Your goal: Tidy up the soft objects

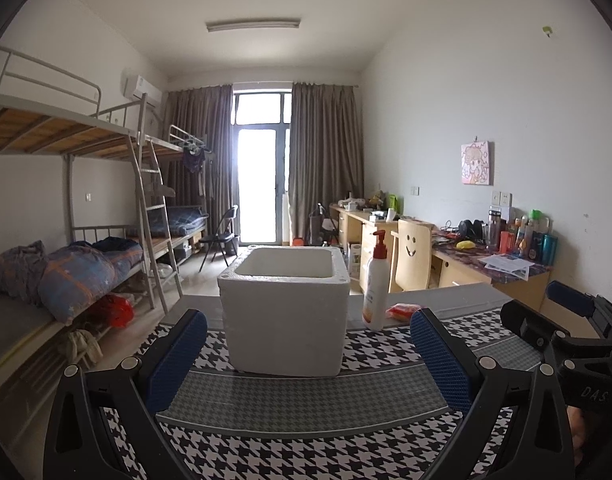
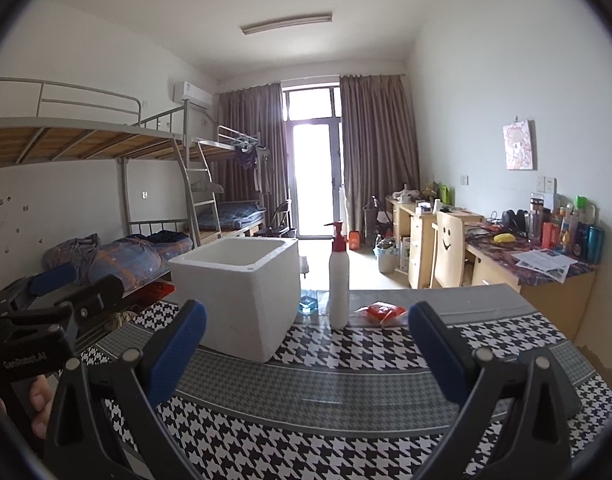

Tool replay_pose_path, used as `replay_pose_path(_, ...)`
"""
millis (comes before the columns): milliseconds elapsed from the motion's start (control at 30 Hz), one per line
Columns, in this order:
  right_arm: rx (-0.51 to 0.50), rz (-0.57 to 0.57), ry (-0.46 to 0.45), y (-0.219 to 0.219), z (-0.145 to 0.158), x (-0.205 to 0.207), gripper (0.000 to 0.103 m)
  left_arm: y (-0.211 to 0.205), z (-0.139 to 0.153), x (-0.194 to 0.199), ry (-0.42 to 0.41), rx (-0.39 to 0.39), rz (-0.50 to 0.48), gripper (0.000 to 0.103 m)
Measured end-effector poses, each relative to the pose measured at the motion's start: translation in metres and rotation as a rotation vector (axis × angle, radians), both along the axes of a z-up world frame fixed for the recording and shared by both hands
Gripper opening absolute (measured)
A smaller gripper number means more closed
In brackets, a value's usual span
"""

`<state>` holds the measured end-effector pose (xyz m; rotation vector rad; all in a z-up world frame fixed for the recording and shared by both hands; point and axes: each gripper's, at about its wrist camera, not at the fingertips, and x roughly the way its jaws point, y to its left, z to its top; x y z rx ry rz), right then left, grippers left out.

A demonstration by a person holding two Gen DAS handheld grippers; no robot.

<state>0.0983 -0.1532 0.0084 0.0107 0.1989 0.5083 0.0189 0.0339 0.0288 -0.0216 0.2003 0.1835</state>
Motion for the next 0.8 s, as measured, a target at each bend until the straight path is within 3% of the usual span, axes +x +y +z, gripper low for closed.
replay_pose_path(800,0.017,-0.032,0.004,-0.002,-0.025,-0.01,0.102,0.002,-0.021,-0.007,0.022,0.009,0.018,0.102)
